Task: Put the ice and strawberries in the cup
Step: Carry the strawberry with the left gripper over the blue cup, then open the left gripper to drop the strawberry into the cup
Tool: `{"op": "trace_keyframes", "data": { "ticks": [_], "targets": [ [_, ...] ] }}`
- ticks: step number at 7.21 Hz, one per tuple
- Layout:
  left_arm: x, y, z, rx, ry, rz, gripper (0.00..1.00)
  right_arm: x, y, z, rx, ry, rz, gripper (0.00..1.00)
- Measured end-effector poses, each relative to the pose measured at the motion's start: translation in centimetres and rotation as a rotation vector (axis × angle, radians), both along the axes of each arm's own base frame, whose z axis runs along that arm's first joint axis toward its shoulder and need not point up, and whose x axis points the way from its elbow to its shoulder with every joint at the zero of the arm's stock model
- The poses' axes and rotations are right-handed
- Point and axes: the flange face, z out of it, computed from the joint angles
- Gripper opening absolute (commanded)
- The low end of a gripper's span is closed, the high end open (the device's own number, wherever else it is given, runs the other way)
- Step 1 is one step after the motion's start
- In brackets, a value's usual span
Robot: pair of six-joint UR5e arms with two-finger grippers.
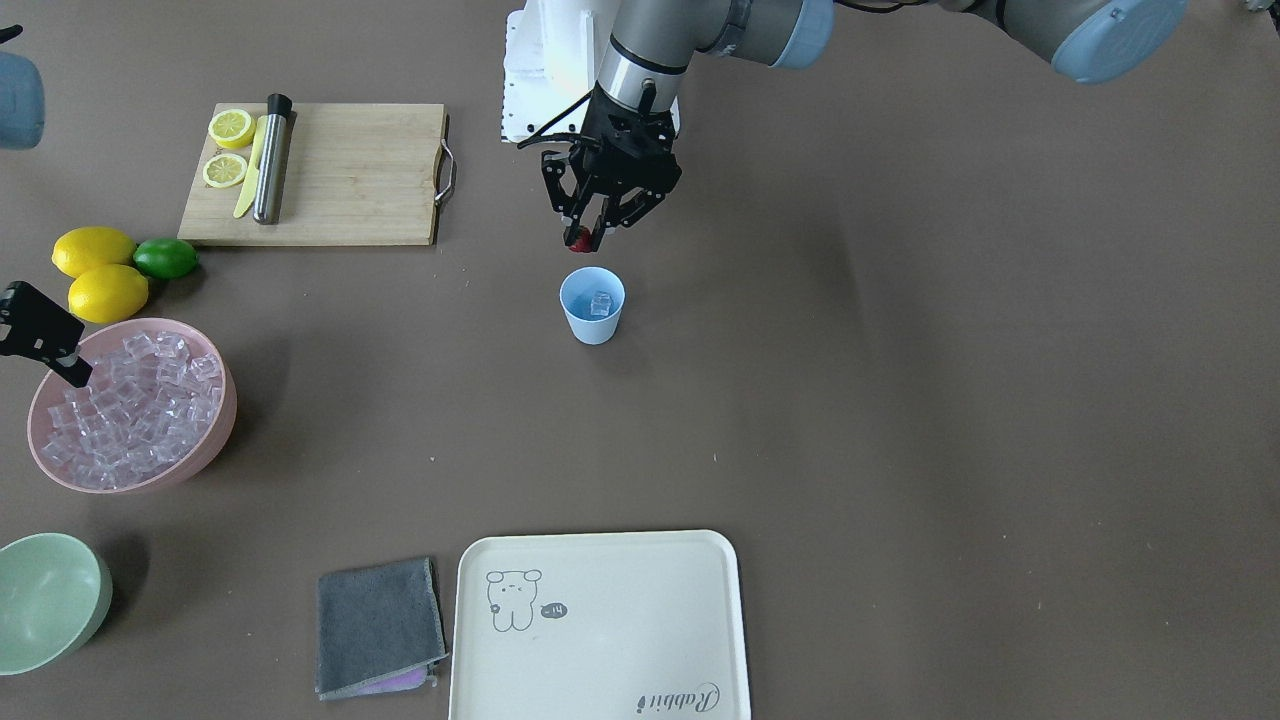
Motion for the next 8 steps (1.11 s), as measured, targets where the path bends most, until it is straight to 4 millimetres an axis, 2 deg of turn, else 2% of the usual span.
{"op": "trace_keyframes", "data": {
  "ticks": [5,6,7,8],
  "targets": [
    [1.4,-1.5,1.6,-0.004,-0.024,-0.013,0.00,-0.2,0.3,-0.5,-0.008,-0.011,0.009,1.00],
    [1.4,-1.6,1.7,-0.005,-0.025,-0.016,0.09,-0.4,0.4,-0.6,-0.010,-0.012,0.009,1.00],
    [1.3,-1.9,1.7,-0.006,-0.025,-0.020,0.70,-0.6,0.4,-0.6,-0.012,-0.013,0.008,1.00],
    [1.2,-2.3,1.9,-0.007,-0.025,-0.026,0.98,-0.8,0.4,-0.7,-0.013,-0.014,0.005,1.00]
  ]
}}
